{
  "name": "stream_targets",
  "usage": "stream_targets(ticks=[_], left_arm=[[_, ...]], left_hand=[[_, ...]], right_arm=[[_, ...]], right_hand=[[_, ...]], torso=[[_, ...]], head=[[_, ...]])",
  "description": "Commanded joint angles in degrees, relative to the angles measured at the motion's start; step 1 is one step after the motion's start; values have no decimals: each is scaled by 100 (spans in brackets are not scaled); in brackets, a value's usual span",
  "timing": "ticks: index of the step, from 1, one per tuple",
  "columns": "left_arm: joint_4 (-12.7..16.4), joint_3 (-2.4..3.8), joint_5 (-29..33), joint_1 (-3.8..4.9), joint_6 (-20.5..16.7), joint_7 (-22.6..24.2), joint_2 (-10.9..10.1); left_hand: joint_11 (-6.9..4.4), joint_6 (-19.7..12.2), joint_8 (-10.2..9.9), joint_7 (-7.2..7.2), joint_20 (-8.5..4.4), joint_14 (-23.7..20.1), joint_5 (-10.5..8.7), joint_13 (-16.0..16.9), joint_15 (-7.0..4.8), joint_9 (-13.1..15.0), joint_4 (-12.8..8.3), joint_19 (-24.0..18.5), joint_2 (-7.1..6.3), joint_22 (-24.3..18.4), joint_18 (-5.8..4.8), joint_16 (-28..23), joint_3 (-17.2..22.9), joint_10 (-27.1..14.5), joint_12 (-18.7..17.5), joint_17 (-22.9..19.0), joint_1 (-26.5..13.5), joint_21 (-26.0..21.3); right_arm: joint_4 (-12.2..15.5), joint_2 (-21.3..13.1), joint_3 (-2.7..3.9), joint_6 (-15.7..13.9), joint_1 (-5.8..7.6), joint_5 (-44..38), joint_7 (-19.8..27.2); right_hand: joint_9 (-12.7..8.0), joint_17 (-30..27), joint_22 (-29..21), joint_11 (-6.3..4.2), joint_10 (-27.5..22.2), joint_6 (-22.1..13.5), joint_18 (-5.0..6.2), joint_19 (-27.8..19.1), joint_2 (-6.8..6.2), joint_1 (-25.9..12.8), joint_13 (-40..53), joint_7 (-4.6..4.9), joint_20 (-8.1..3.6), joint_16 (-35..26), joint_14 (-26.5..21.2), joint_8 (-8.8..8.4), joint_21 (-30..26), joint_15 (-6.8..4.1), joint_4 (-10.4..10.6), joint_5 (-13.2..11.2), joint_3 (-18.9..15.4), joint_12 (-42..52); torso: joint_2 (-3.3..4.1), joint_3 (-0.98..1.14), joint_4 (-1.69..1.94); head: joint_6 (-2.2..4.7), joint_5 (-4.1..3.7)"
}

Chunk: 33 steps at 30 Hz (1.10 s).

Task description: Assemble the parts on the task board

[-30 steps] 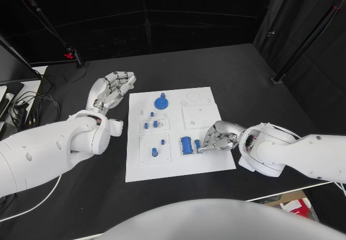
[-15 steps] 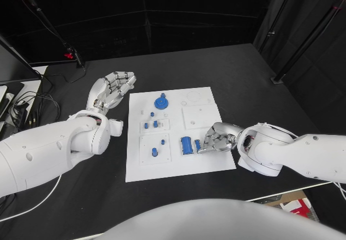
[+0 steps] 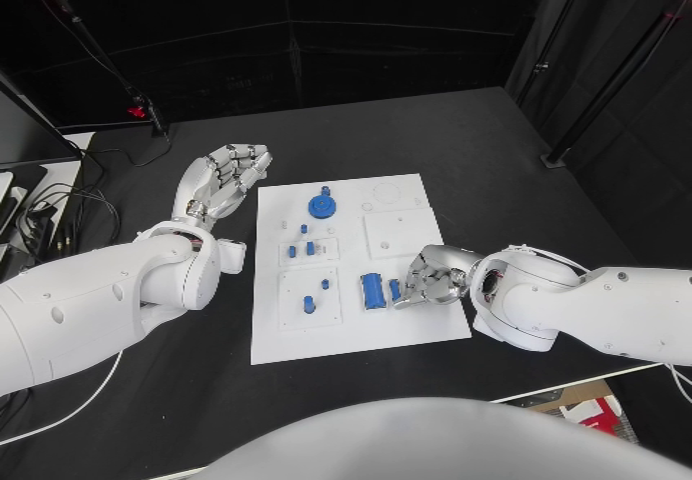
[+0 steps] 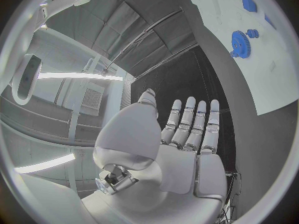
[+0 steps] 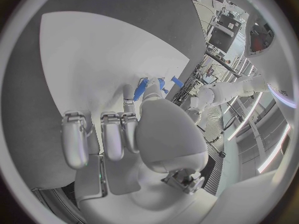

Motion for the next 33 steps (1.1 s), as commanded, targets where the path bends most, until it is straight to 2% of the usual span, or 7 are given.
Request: stream_targets(ticks=[1,8,15,23,27,30,33], left_arm=[[9,6,-2,7,38,165,-2],[8,6,-2,7,44,162,0],[5,6,-2,7,45,158,2],[1,6,-2,6,50,156,7],[5,6,-2,6,53,162,4],[10,6,-2,5,56,177,-7],[11,6,-2,2,57,208,-13]], left_hand=[[-16,-44,23,672,-4,-52,22,-7,-2,-7,-7,-16,43,-5,-52,29,-41,-42,21,-4,20,33],[-16,-44,23,672,-4,-52,22,-7,-2,-7,-7,-16,43,-5,-52,29,-41,-42,21,-4,20,33],[-15,-46,26,672,-4,-54,24,-8,-2,-8,-6,-15,48,-6,-52,34,-45,-45,25,-10,27,34],[-15,-46,26,672,-4,-54,24,-8,-2,-8,-6,-15,48,-6,-52,34,-45,-45,25,-10,27,34],[-15,-47,27,672,-4,-55,25,-8,-2,-8,-6,-13,50,-5,-52,36,-46,-46,26,-12,28,34],[-15,-48,28,672,-4,-55,25,-8,-2,-8,-6,-11,51,-3,-52,37,-47,-47,27,-13,30,35],[-14,-49,33,673,-4,-59,22,-8,-2,-8,-3,-5,43,-1,-51,41,-60,-53,29,-19,25,37]], right_arm=[[-15,10,-3,69,3,-117,-97],[0,25,-3,184,3,-121,-154],[24,25,-3,283,3,-122,-194],[31,14,-3,138,3,-122,-102],[48,-31,-3,-204,3,-120,143],[75,-147,-1,-845,4,71,631],[101,-268,3,-1413,9,606,1236]], right_hand=[[3,1510,1510,-30,606,-21,-43,596,15,58,1499,-27,-28,14,595,31,19,-32,-9,-25,33,14],[4,1510,1510,-30,606,-33,-43,596,-11,164,1499,-26,-27,14,595,38,19,-31,-41,-24,72,14],[7,1510,1510,-29,606,-47,-43,596,-108,417,1499,-28,-20,14,595,57,19,-19,-128,-21,243,14],[4,1510,1510,-14,606,-61,-43,596,-177,396,1499,-8,-14,14,595,60,19,-10,-71,-25,319,14],[3,1510,1510,2,606,-57,-43,596,-366,227,1499,8,-2,14,595,74,19,4,45,-23,429,14],[-16,1510,1510,-1,606,-27,-43,596,-677,-103,1499,-5,0,14,595,82,19,-22,57,-8,893,14],[-30,1510,1510,4,606,-46,-43,596,-722,-217,1499,10,-11,14,595,69,19,-28,61,31,960,14]], torso=[[5,-1,-2],[2,-1,-2],[2,-1,-3],[2,1,1],[1,2,0],[-4,5,-9],[-13,2,-4]], head=[[0,4],[0,1],[0,-5],[0,-10],[0,6],[0,60],[0,79]])
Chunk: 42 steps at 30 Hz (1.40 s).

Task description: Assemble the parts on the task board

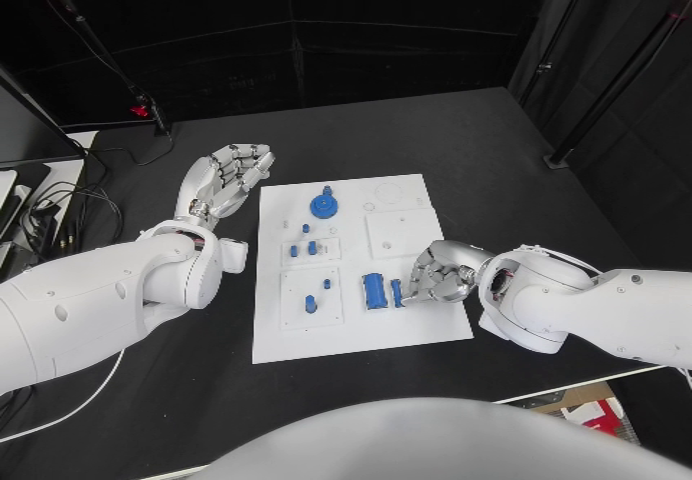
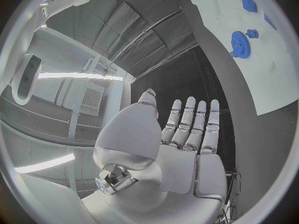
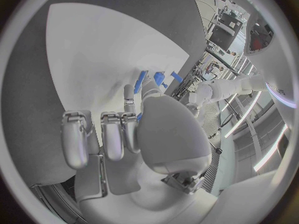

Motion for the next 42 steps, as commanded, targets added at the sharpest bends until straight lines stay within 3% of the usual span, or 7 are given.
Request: stream_targets(ticks=[1,11,17,22,30,35,42], left_arm=[[8,6,-2,5,52,231,-3],[34,6,-1,-63,49,611,16],[77,6,6,-104,7,880,20],[100,6,139,-139,-36,1026,33],[93,6,206,-187,-71,1110,37],[168,93,167,-244,-112,-62,-15],[780,804,562,-652,-743,-545,-383]], left_hand=[[9,-50,36,673,-4,-61,19,-9,-2,-9,10,-2,15,-1,-51,44,-52,-35,31,-16,-5,39],[-10,211,160,329,-5,-47,-199,-12,-20,-10,11,61,-37,-26,-27,138,-329,-99,109,-95,-246,77],[23,438,9,214,-4,-85,-785,-13,0,-34,12,66,-144,-105,-42,182,-535,-181,192,-102,-492,98],[-70,227,-104,584,-2,-98,-954,-15,-9,-31,17,68,-300,-145,-29,203,-490,-260,205,-101,-643,108],[-29,194,-101,625,-3,-109,-943,-13,-9,-25,17,70,-316,-156,-32,208,-431,-289,216,-101,-671,112],[-520,-874,-1277,-282,-625,-773,-1270,-381,-523,-399,-604,-1047,-696,-1231,-212,-1346,45,-1402,-1012,-469,-3263,-395],[-741,-1361,-1802,-355,-905,-1080,-1424,-381,-744,-399,-878,-1545,-696,-1708,-707,-2035,260,-1897,-1555,-469,-4408,-395]], right_arm=[[39,-125,9,-1279,23,933,1298],[-810,296,16,-1070,499,4373,4588],[-1375,809,18,-933,557,5712,5844],[-1671,1127,18,-787,566,6044,6350],[-1918,1418,15,-612,566,6162,6607],[-1899,1439,60,-894,533,5958,6038],[-1951,1792,420,-1552,351,6679,5710]], right_hand=[[-17,1510,1509,8,607,-17,-42,596,-2,-97,1505,1,-13,14,595,-7,19,-32,-8,87,63,14],[-42,1357,780,1,291,-254,439,-873,446,414,1300,27,26,-135,453,46,-1720,55,-82,969,-43,-248],[-227,-2157,-863,485,-4161,-1231,820,-3926,563,-390,-2301,381,390,-4420,-3766,-188,-5410,546,-141,913,-664,-5062],[-360,-3449,-1884,1116,-5028,-2094,564,-5210,-190,-1496,-3695,208,739,-5841,-5103,-321,-6922,1195,-14,947,-414,-6367],[-454,-4133,-2683,793,-6238,-3330,382,-6229,-915,-2264,-4331,-313,955,-6671,-6661,-460,-7974,981,50,996,-831,-7033],[-1154,-6216,-5661,-235,-7569,-4570,-42,-7567,-138,-5690,-6293,-609,10,-8106,-7729,-2041,-8981,73,-1035,195,-114,-8243],[-1574,-7490,-7056,-235,-8393,-5346,-42,-8404,425,-7343,-7495,-609,-553,-8986,-8405,-2994,-8981,73,-1686,-298,312,-8986]], torso=[[-16,2,7],[-14,22,23],[-29,14,8],[-15,32,9],[-41,25,10],[-53,25,5],[-230,14,-60]], head=[[0,36],[0,231],[0,412],[73,494],[290,531],[279,544],[641,696]])
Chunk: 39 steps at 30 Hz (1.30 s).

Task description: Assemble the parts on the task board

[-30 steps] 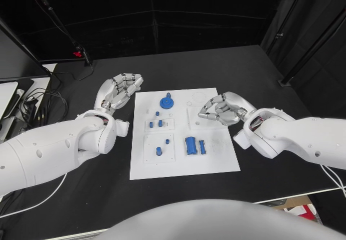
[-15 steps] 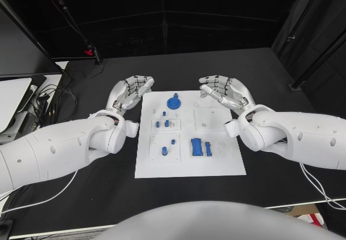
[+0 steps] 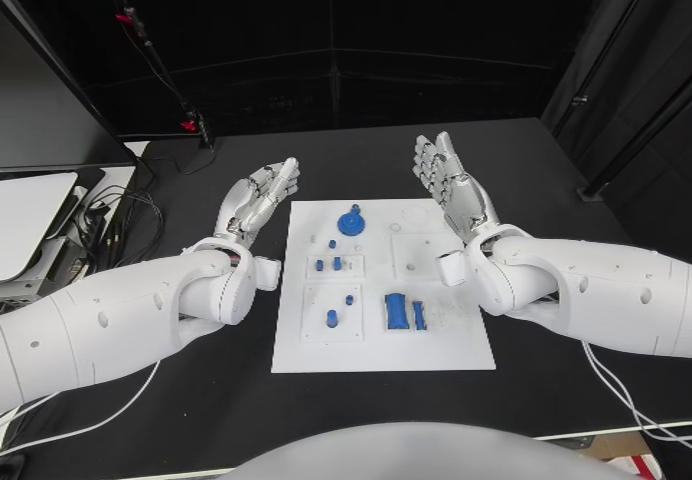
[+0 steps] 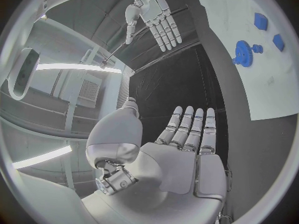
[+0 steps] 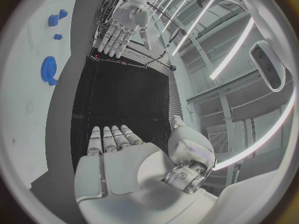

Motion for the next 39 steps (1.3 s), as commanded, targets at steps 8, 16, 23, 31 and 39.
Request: stream_targets(ticks=[8,16,23,31,39], left_arm=[[665,680,615,-403,-982,-722,-378],[693,712,633,-422,-1011,-744,-395],[693,712,633,-422,-1011,-744,-395],[693,712,633,-422,-1011,-744,-395],[693,712,633,-422,-1011,-744,-395]], left_hand=[[-418,-901,-994,-387,-526,-573,-594,-72,-435,-72,-531,-939,-83,-904,-551,-1304,394,-946,-1031,-73,-2185,-106],[-867,-1185,-1297,-801,-1090,-771,-594,-72,-863,-72,-713,-1214,-83,-1177,-551,-1701,805,-1245,-1342,-73,-2846,-106],[-867,-1349,-1495,-801,-1090,-1228,-594,-72,-863,-72,-1121,-1422,-83,-1359,-551,-1961,805,-1414,-1548,-73,-3283,-106],[-867,-1890,-1666,-801,-1090,-1228,-594,-72,-863,-72,-1121,-1554,-83,-1882,-551,-2184,805,-1966,-1724,-73,-3656,-106],[-867,-1890,-2071,-801,-1090,-1228,-594,-72,-863,-72,-1121,-1960,-83,-1882,-551,-2717,805,-1966,-2144,-73,-3895,-106]], right_arm=[[-53,406,390,-1100,-198,1171,-518],[-57,438,422,-1158,-214,1235,-547],[-57,438,422,-1158,-214,1235,-547],[-57,438,422,-1158,-214,1235,-547],[-57,438,422,-1158,-214,1235,-547]], right_hand=[[-11,-193,-621,0,-46,-30,-38,-30,6,-727,-133,2,-2,-40,-20,-58,-19,0,-24,-16,-1,-24],[-11,-193,-621,0,-46,-30,-38,-30,6,-727,-133,2,-2,-40,-20,-58,-19,0,-24,-16,-1,-24],[-11,-193,-621,0,-46,-30,-38,-30,6,-727,-133,2,-2,-40,-20,-58,-19,0,-24,-16,-1,-24],[-11,-193,-621,0,-46,-30,-38,-30,6,-727,-133,2,-2,-40,-20,-58,-19,0,-24,-16,-1,-24],[-11,-193,-621,0,-46,-30,-38,-30,6,-727,-133,2,-2,-40,-20,-58,-19,0,-24,-16,-1,-24]], torso=[[-404,-27,-153],[-566,-37,-213],[-575,-37,-216],[-575,-37,-216],[-575,-37,-216]], head=[[764,322],[1096,462],[1114,470],[1114,470],[1114,470]])
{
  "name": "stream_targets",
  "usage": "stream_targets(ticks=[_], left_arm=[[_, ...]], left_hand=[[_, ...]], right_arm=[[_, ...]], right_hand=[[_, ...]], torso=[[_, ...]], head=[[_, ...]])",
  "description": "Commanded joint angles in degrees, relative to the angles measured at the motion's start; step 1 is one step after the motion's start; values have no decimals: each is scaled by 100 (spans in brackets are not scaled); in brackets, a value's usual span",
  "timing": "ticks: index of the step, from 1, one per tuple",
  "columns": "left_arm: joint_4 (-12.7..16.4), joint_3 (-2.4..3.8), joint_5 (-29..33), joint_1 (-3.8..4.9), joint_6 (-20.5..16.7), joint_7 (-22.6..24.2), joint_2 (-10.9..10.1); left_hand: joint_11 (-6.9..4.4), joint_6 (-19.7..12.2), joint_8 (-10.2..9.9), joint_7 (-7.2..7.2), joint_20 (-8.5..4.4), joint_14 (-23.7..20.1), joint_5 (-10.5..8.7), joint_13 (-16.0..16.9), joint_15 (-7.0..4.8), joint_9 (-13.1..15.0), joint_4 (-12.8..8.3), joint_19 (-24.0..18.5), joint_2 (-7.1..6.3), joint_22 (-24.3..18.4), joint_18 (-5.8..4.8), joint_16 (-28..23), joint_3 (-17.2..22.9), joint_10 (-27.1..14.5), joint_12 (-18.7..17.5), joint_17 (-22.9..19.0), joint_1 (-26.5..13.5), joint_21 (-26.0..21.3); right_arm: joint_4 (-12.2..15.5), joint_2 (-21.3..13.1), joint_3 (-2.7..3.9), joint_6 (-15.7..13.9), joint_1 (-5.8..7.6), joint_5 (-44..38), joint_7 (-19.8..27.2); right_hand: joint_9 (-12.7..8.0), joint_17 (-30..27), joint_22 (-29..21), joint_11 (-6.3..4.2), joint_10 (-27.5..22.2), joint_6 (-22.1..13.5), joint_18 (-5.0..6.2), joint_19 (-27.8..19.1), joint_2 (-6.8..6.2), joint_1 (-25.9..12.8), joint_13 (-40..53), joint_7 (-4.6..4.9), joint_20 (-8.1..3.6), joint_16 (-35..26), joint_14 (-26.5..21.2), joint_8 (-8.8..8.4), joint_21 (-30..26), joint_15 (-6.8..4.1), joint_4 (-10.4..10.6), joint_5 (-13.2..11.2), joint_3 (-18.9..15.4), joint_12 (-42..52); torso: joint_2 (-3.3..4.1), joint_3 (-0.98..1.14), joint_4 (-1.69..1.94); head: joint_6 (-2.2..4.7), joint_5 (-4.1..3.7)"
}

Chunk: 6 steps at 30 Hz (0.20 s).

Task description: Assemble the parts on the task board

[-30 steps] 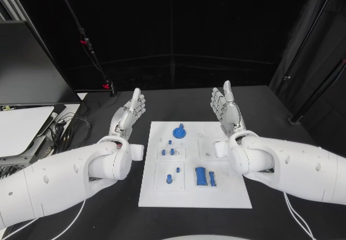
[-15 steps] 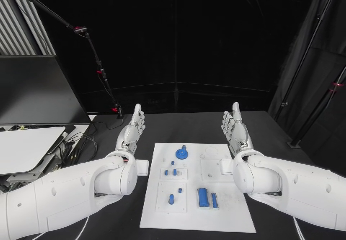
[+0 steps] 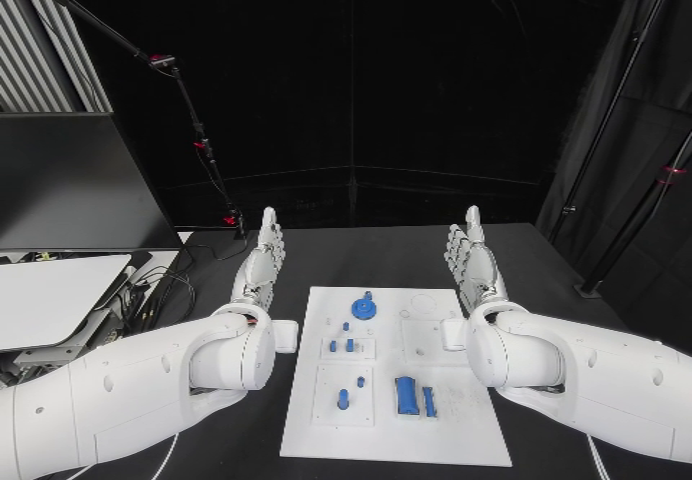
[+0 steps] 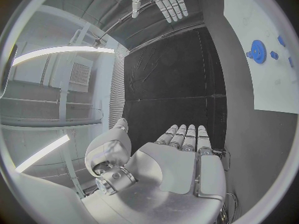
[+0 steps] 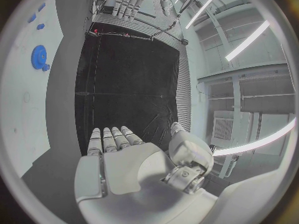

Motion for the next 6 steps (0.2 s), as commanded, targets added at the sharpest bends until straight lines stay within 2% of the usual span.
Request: stream_targets(ticks=[1,6], left_arm=[[11,8,-10,10,-31,9,-1],[11,8,-10,10,-31,9,-1]], left_hand=[[3,-183,-192,8,-10,-53,-22,-5,-15,-8,-47,-188,-4,-130,-81,-534,13,-180,-226,-10,-286,-19],[3,-183,-192,8,-10,-53,-22,-5,-15,-8,-47,-188,-4,-130,-81,-534,13,-180,-226,-10,-398,-19]], right_arm=[[8,3,5,-43,10,-3,34],[8,3,5,-43,10,-3,34]], right_hand=[[-9,-7,-7,0,-31,-30,-40,-30,5,-39,-8,2,-1,-20,-21,-21,-19,1,-24,-16,-1,-21],[-9,-7,-7,0,-31,-30,-40,-30,5,-39,-8,2,-1,-20,-21,-21,-19,1,-24,-16,-1,-21]], torso=[[0,0,-1],[0,0,-1]], head=[[0,-1],[0,-1]])
